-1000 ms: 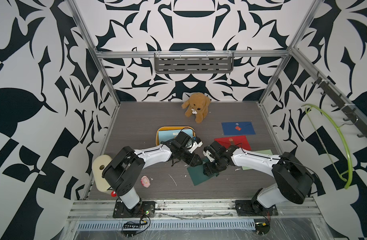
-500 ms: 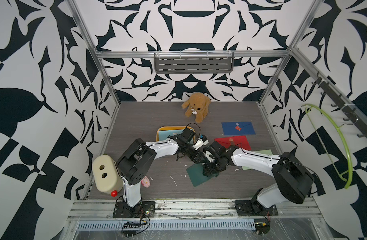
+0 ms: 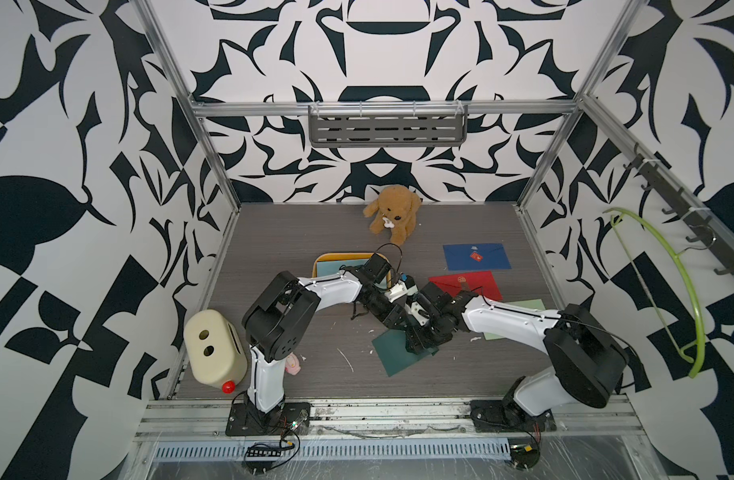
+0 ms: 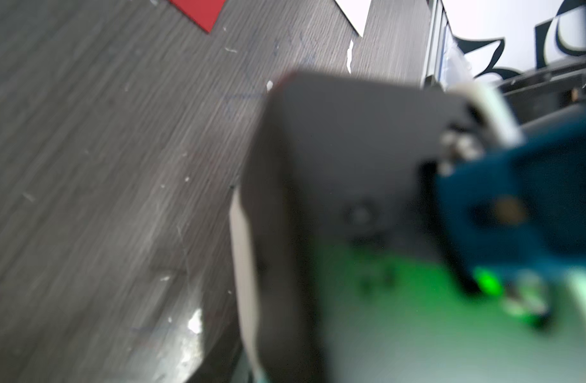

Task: Put the sealed envelopes into the storage box
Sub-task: Pick up the envelope from the center of the board, then pick up the storage box at the center of the board.

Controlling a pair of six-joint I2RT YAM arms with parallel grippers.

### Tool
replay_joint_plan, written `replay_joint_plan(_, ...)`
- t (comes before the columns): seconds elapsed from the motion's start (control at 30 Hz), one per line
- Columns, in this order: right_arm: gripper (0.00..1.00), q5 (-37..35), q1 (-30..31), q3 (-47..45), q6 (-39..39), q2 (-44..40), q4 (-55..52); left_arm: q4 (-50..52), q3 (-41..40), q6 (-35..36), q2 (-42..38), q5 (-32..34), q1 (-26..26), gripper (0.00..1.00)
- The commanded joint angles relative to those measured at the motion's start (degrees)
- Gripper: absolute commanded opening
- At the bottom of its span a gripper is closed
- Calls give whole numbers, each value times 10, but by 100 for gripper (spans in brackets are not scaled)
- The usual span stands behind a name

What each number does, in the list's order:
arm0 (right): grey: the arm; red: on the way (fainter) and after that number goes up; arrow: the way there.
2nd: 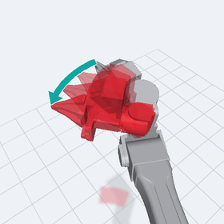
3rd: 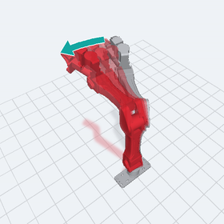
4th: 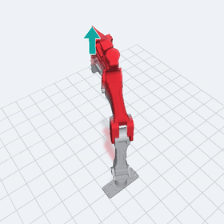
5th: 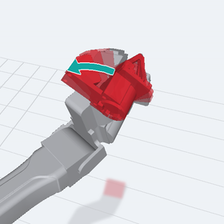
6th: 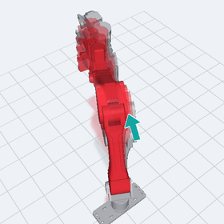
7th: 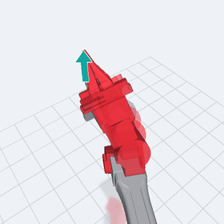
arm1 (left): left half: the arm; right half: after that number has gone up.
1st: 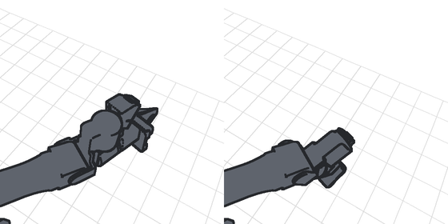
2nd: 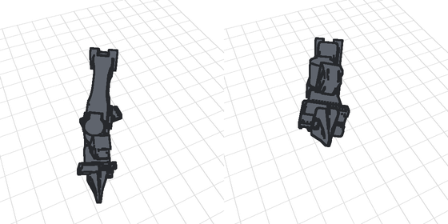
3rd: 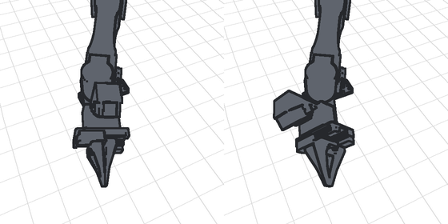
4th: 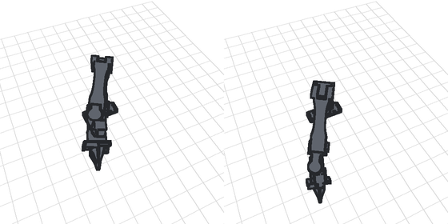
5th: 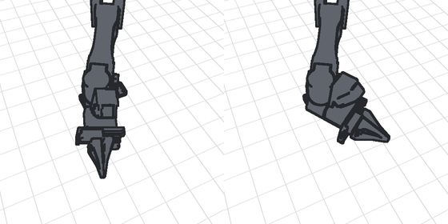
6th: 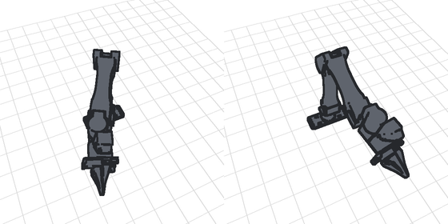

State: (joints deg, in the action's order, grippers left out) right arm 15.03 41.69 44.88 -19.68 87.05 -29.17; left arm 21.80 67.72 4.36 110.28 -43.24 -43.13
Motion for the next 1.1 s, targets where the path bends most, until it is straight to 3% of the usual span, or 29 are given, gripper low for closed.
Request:
replay_joint_plan(0.0,75,-17,-6,-3,-1,14,-30,23,-1,2,7,-47,-3,30)
replay_joint_plan(0.2,77,-23,-13,-7,-3,9,-29,14,-9,-14,-3,-50,-3,14)
replay_joint_plan(0.47,100,-88,-29,55,17,-33,-91,46,-19,-28,-42,-6,10,2)
replay_joint_plan(0.9,99,-75,-104,223,76,-58,-197,79,-74,-132,-194,95,65,0)
replay_joint_plan(1.07,90,-74,-128,292,60,-6,-186,100,-72,-196,-277,157,107,0)
